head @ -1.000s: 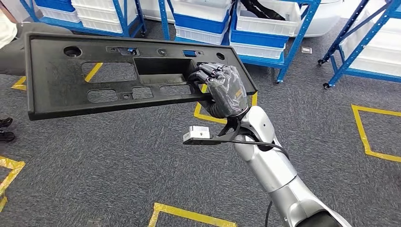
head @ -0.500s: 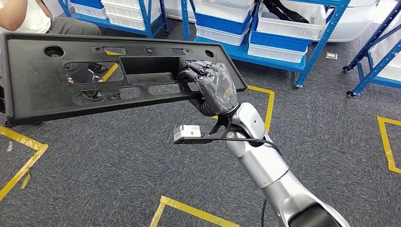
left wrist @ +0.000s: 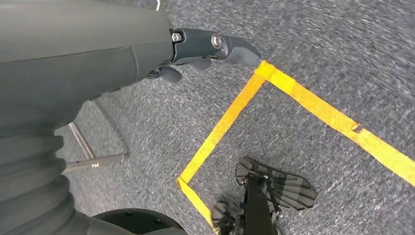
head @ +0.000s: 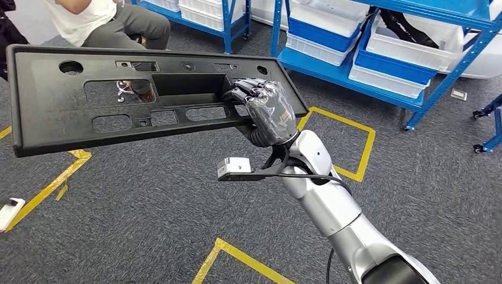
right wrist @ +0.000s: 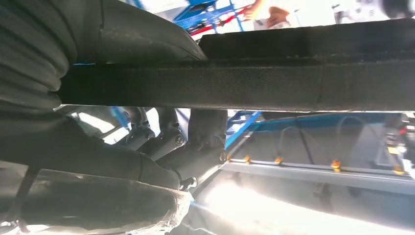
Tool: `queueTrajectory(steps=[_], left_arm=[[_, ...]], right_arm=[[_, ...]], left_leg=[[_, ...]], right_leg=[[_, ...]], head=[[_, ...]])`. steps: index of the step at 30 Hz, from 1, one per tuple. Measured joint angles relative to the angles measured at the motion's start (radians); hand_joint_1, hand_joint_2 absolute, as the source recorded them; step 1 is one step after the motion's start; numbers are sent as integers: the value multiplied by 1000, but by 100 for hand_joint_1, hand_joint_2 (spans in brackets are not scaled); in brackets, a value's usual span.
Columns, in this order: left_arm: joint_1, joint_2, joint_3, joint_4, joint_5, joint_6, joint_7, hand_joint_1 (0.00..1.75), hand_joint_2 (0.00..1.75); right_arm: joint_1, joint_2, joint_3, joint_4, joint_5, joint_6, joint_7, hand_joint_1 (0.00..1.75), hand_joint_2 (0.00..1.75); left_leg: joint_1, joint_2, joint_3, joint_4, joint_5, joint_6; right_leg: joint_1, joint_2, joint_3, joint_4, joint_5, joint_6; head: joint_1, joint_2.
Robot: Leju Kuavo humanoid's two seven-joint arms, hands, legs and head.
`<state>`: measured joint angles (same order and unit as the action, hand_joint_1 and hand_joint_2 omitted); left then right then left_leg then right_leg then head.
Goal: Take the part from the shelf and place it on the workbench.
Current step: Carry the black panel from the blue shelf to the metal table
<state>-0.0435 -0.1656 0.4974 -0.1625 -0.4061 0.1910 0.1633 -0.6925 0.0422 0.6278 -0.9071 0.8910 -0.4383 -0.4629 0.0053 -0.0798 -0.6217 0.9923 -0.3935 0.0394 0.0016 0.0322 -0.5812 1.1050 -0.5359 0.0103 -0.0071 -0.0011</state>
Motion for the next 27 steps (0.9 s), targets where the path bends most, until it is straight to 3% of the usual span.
queueTrajectory(steps=[2, 3, 5, 7, 9, 11, 12, 13, 15, 17, 18, 20, 22, 23, 25, 27], left_arm=[[-1, -3, 0, 0, -1, 2, 1, 0, 175], [0, -4, 0, 0, -2, 3, 2, 0, 175], [3, -3, 0, 1, -3, 5, 3, 0, 175], [6, -2, -1, 1, -5, 7, 3, 0, 175], [6, -2, -1, 1, -7, 8, 3, 0, 175], [5, -2, -2, 1, -9, 7, 3, 0, 175], [6, -2, -3, 1, -9, 7, 3, 0, 175], [6, -1, -4, 1, -10, 7, 3, 0, 175], [6, 0, -6, 1, -11, 7, 3, 0, 175], [4, 0, -10, 1, -12, 6, 3, 0, 175], [3, -1, -12, 1, -12, 6, 3, 0, 175], [4, -1, -15, 1, -11, 6, 4, 0, 175], [5, -2, -16, 1, -11, 5, 7, 0, 175], [4, -2, -16, 1, -11, 4, 9, 0, 175], [3, -1, -17, 1, -10, 0, 14, 0, 175], [3, -2, -17, 1, -9, -1, 17, 0, 175]], right_arm=[[-4, 0, 4, 0, 0, 0, 1, 175, 175], [-5, 0, 6, 0, 0, 0, 2, 175, 175], [-6, 4, 10, 0, 0, 0, 3, 175, 175], [-7, 11, 13, -1, 0, 0, 4, 175, 175], [-8, 14, 15, -1, 0, 0, 5, 175, 175], [-6, 14, 16, 0, -1, 0, 5, 175, 175], [-5, 14, 18, 0, -1, 0, 5, 175, 175], [-4, 14, 19, 0, 0, 1, 5, 175, 175], [-5, 15, 23, 0, 1, 1, 5, 175, 175], [-8, 15, 25, 0, 4, 1, 7, 175, 175], [-9, 15, 27, 0, 5, 2, 7, 175, 175], [-10, 18, 30, -1, 5, 3, 8, 175, 175], [-12, 21, 32, -1, 3, 4, 8, 175, 175], [-13, 21, 33, -1, 2, 4, 8, 175, 175], [-12, 18, 35, 2, 0, 4, 8, 175, 175], [-8, 15, 39, 5, 0, 4, 7, 175, 175]], left_leg=[[-1, -20, -2, 1, 4, -8], [0, -29, -4, 0, 7, -13], [2, -42, -11, 1, 11, -23], [3, -8, -31, 37, -13, -32], [6, 48, -85, 151, -79, -44], [17, 71, -141, 271, -129, -58], [23, 76, -148, 289, -129, -65], [29, 82, -132, 264, -111, -71], [37, 115, -54, 129, -54, -81], [35, 140, 3, 28, -23, -77], [30, 141, 9, 14, -22, -70], [20, 118, 4, 13, -18, -50], [16, 98, 3, 8, -13, -29], [16, 89, 4, 5, -11, -20], [13, 67, 2, 6, -10, -9], [9, 40, 1, 6, -11, -6]], right_leg=[[4, 31, 48, -100, 35, -8], [6, 35, 53, -113, 40, -13], [2, 15, 59, -118, 50, -22], [-10, -7, 66, -126, 61, -34], [-14, -30, 64, -129, 66, -41], [-15, -56, 61, -129, 66, -41], [-16, -69, 59, -128, 66, -40], [-18, -81, 59, -128, 64, -38], [-21, -102, 60, -124, 58, -27], [-16, -119, 60, -118, 51, -9], [-11, -126, 61, -117, 49, 0], [-8, -140, 62, -119, 47, 18], [-12, -117, 48, -89, 27, 26], [-15, -93, 26, -43, 4, 24], [-18, -49, -46, 100, -53, 15], [-15, -37, -102, 192, -73, 18]], head=[[-1, 0], [-1, 0], [0, 0], [-3, 0], [-8, 0], [-9, 0], [-9, 0], [-9, 0], [-10, 0], [-8, 0], [-5, 0], [1, 0], [1, 0], [2, 0], [5, 0], [6, 0]])
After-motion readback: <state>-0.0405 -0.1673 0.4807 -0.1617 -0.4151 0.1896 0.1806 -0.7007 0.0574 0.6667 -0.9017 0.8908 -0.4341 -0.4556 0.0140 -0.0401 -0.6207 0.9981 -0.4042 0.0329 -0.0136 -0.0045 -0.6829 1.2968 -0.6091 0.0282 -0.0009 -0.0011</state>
